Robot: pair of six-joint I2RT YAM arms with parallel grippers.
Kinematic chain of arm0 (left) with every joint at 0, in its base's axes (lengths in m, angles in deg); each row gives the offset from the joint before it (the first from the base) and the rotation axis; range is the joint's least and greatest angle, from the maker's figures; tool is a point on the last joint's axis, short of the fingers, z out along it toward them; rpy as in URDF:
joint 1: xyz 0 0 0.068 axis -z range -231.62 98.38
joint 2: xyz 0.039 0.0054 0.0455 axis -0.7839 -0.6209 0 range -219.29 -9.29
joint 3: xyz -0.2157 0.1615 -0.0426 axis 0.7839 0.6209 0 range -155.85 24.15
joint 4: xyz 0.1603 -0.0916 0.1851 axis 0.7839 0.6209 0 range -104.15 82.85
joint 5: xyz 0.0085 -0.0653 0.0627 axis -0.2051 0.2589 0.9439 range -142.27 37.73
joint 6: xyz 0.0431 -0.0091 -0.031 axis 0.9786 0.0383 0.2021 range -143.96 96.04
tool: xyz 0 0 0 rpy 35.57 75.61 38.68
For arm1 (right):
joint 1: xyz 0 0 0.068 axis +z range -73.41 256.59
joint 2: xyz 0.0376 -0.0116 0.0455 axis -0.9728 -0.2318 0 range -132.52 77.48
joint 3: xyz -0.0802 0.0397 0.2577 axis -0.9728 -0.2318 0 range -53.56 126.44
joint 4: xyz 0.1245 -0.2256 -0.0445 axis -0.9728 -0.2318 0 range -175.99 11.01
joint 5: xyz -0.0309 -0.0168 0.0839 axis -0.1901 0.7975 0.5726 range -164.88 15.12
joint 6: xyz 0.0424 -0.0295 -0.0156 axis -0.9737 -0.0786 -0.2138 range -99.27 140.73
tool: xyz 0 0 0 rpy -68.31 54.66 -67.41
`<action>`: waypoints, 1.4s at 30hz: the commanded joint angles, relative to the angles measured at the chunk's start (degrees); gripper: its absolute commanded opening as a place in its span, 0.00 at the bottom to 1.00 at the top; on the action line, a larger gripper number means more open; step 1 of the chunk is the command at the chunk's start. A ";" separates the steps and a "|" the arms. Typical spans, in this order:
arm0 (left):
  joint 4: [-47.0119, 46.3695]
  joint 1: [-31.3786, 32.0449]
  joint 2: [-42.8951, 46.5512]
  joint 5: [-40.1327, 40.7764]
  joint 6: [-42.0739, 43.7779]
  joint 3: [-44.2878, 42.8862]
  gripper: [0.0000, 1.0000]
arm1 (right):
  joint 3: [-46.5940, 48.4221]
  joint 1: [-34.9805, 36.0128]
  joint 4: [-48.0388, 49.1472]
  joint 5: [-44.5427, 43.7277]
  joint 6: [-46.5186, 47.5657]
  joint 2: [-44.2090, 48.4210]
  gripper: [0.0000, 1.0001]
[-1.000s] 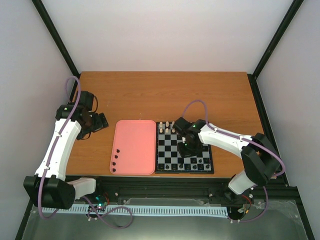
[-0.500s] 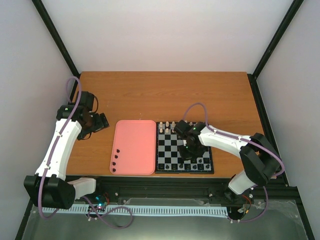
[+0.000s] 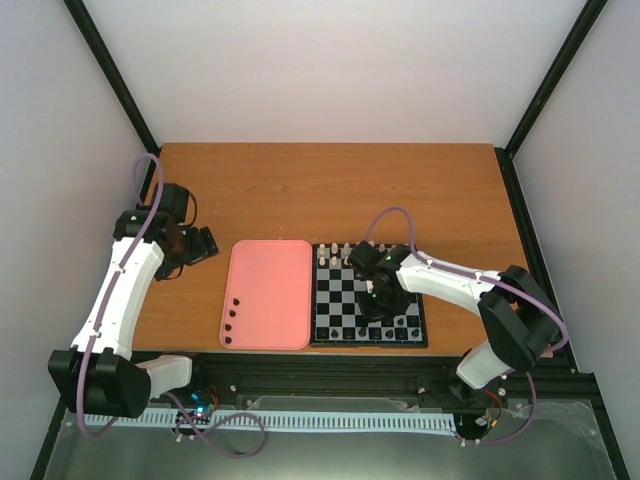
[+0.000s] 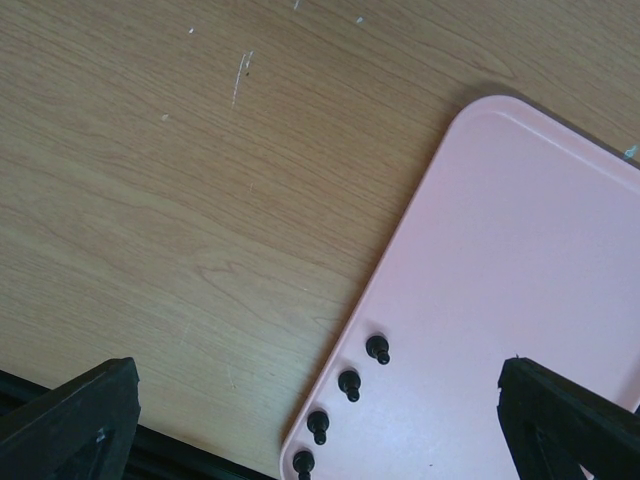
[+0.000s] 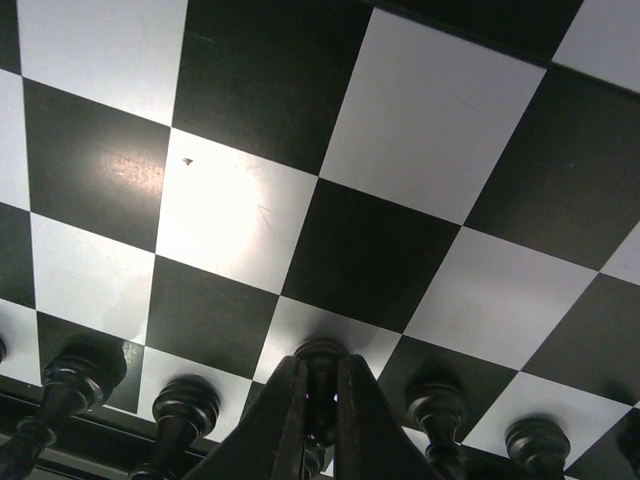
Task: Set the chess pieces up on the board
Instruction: Place the chess piece on the chessboard.
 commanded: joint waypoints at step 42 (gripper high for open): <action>-0.96 -0.21 3.42 -0.93 -1.47 2.20 1.00 | 4.64 -0.30 -5.19 -3.61 1.16 4.03 0.35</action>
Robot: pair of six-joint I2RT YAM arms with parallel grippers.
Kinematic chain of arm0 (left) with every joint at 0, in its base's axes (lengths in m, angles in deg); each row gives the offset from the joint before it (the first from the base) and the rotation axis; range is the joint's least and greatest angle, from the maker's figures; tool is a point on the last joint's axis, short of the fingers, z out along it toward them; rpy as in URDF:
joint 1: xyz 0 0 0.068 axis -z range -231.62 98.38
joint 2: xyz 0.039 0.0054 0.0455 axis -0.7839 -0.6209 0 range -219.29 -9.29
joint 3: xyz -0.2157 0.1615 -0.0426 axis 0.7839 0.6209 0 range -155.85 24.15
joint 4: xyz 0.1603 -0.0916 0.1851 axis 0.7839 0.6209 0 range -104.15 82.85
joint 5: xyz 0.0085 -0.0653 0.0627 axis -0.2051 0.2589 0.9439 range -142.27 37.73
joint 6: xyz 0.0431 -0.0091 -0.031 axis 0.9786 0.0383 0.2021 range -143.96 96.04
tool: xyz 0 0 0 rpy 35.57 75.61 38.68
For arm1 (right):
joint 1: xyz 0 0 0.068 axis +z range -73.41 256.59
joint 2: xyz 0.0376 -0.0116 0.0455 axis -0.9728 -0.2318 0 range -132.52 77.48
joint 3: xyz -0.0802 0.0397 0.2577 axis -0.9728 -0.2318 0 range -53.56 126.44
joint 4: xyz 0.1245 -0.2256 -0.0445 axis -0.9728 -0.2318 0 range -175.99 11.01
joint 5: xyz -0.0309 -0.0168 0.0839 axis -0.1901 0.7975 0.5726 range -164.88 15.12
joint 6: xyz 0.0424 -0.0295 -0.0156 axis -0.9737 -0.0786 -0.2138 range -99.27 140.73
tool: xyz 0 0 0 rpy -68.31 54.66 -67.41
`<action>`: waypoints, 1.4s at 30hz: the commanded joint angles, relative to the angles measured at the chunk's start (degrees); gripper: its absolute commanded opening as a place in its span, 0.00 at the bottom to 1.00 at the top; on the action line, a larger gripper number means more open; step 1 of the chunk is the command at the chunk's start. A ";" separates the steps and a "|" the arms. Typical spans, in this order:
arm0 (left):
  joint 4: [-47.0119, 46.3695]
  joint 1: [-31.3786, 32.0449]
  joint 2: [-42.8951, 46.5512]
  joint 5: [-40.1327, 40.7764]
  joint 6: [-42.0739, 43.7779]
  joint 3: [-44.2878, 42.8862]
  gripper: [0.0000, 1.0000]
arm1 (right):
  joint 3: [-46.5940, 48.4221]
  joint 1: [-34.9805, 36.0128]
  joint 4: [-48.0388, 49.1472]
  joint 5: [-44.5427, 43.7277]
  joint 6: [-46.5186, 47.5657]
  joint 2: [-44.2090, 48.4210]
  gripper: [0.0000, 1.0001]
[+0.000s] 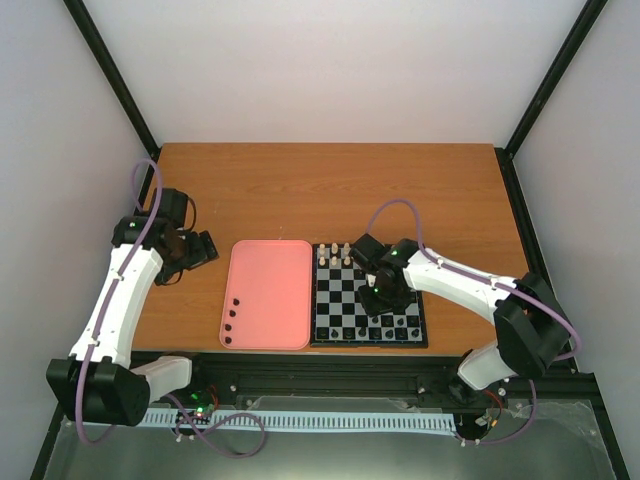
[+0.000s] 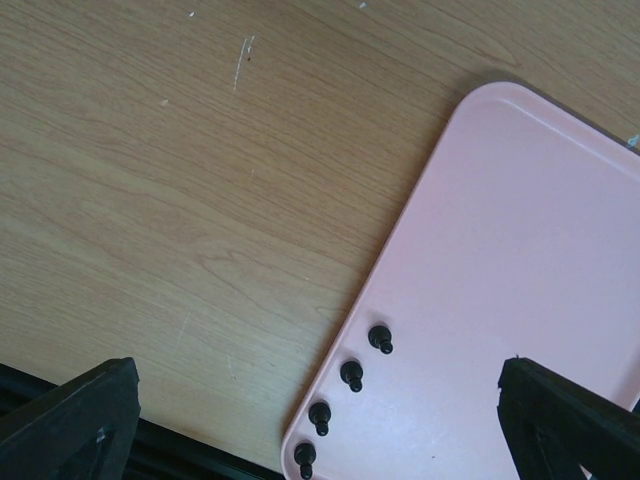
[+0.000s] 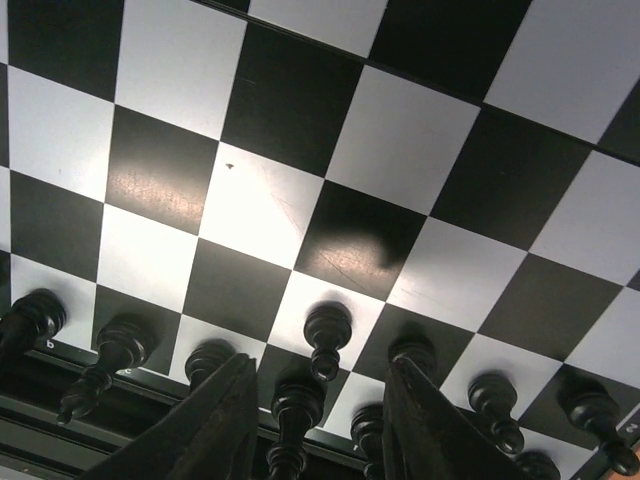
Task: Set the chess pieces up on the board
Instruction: Place the chess piece on the chessboard.
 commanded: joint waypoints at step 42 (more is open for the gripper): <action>-2.53 -0.24 -0.24 -0.51 -1.08 2.12 1.00 | -1.48 -0.30 5.31 3.05 1.60 -6.43 0.43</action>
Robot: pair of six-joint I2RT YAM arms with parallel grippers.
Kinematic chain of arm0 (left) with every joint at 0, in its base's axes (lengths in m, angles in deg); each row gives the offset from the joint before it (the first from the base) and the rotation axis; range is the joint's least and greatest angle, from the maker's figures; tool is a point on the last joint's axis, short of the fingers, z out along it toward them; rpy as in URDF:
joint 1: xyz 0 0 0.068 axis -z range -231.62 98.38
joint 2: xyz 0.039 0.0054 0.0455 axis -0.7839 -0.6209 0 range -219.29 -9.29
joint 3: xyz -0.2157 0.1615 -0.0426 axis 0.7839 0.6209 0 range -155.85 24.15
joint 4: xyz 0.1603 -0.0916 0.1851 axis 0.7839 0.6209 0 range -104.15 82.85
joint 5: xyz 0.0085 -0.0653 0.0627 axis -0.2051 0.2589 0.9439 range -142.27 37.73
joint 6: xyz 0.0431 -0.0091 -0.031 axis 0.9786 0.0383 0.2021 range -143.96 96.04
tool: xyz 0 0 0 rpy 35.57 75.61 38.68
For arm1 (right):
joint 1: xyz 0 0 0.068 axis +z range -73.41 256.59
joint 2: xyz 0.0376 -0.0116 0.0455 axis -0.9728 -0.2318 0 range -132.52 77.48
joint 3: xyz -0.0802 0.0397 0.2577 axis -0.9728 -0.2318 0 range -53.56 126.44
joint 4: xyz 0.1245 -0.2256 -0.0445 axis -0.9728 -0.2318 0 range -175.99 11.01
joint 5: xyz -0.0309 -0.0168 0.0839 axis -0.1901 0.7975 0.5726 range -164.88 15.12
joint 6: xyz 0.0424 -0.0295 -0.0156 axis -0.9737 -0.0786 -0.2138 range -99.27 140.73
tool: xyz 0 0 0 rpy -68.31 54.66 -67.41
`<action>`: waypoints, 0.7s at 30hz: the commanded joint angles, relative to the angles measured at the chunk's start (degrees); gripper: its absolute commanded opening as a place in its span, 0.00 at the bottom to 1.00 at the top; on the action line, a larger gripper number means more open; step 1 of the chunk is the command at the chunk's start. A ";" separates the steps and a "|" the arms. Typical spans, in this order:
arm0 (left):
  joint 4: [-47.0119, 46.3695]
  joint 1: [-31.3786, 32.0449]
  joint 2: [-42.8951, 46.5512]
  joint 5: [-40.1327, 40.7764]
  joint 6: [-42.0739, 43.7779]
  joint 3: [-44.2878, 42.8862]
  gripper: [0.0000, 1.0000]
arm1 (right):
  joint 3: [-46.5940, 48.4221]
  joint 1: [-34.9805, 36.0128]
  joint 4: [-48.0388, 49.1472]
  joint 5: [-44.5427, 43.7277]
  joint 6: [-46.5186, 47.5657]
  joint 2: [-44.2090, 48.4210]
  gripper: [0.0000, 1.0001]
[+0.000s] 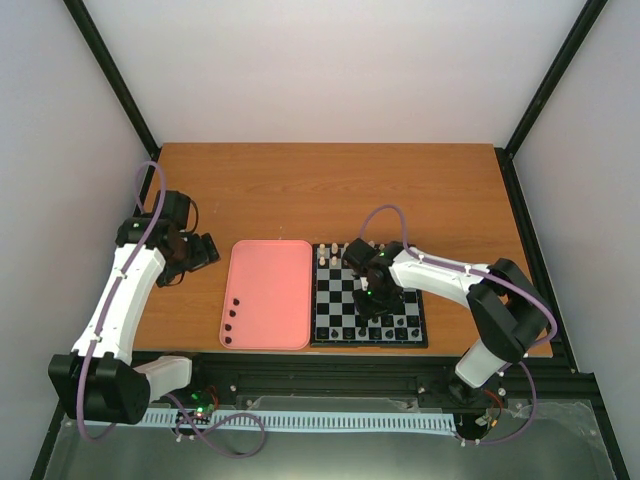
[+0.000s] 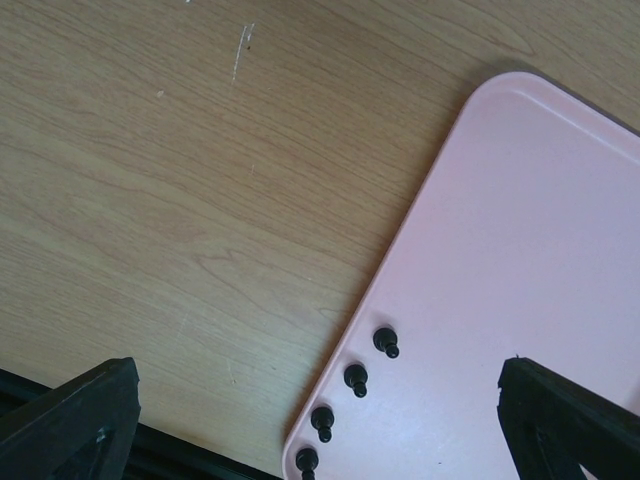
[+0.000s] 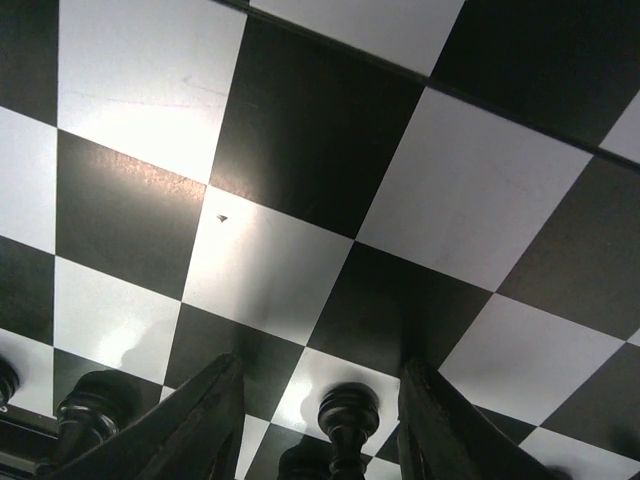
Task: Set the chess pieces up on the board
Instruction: Place the chess piece on the chessboard.
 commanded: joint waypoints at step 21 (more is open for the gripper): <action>-1.16 -0.20 1.13 -0.60 -1.83 0.86 1.00 | 0.32 -0.30 0.18 2.66 -0.37 2.70 0.43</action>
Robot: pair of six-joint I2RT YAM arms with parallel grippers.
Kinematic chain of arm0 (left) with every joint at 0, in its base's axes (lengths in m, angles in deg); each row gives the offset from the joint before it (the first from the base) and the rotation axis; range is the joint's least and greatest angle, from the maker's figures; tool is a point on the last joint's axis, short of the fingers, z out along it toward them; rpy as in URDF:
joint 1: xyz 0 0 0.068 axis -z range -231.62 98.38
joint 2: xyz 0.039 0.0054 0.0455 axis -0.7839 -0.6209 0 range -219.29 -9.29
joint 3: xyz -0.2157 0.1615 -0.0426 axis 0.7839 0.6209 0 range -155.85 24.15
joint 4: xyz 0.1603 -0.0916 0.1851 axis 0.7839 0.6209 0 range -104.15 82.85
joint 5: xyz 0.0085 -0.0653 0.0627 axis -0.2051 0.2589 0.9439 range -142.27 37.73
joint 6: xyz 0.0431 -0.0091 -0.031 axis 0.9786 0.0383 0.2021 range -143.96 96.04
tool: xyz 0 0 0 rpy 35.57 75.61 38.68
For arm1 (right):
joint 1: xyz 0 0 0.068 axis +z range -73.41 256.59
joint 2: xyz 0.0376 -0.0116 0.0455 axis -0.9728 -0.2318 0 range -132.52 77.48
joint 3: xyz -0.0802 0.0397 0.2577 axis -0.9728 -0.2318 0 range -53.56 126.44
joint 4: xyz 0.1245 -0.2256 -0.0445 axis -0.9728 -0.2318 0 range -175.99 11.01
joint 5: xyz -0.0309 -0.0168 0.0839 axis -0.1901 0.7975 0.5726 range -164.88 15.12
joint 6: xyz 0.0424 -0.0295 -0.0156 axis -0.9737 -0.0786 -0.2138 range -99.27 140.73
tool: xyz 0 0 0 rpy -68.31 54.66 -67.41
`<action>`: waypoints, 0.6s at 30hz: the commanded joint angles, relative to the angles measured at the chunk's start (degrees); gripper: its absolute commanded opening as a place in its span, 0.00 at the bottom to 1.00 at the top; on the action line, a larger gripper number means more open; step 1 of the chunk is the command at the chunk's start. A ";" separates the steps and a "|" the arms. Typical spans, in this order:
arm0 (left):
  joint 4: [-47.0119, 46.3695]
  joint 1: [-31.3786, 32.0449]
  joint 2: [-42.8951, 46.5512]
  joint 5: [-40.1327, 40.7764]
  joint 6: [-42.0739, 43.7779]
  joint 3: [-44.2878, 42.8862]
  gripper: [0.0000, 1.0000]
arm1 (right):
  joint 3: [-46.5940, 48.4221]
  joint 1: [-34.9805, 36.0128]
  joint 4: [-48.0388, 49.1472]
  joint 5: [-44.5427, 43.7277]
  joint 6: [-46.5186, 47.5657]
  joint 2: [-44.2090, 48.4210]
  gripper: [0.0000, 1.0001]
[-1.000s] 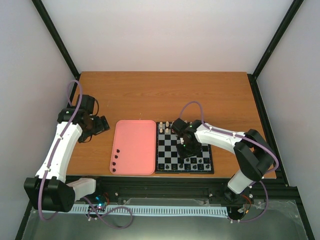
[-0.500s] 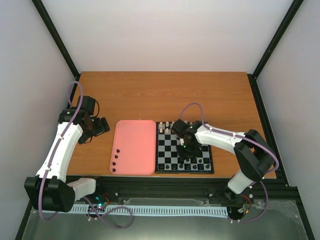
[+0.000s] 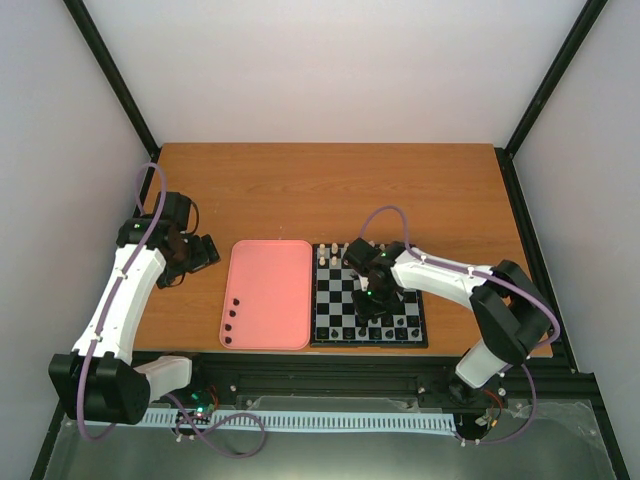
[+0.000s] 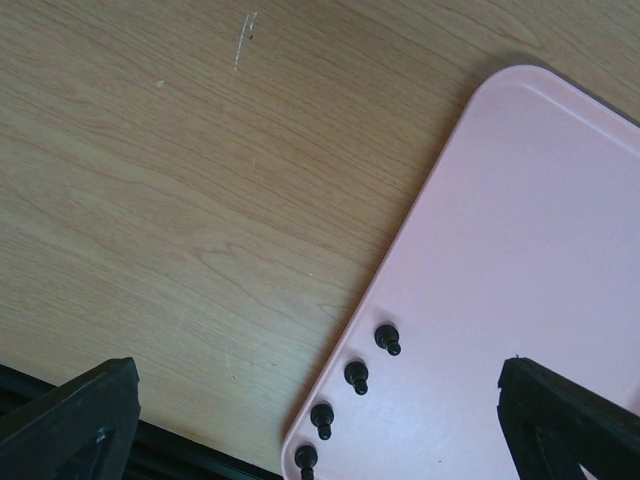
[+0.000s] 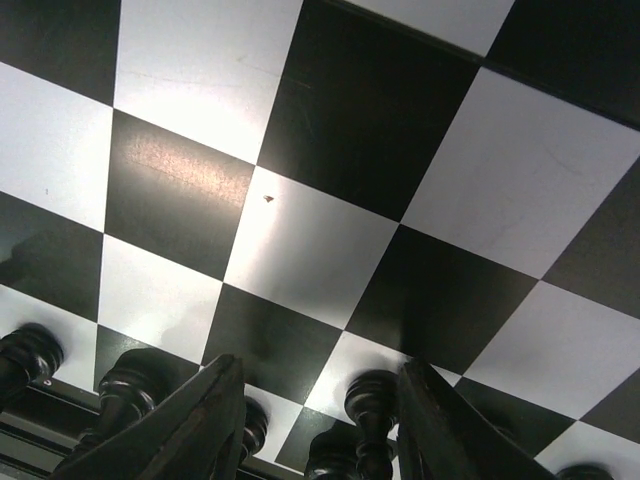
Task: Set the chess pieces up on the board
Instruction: Place the chess piece on the chessboard, then pick up the chess piece from the storage box.
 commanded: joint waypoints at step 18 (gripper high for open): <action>-0.47 -0.27 1.09 0.04 -1.35 -1.05 1.00 | 10.94 -0.24 -1.68 -3.96 -1.27 2.74 0.47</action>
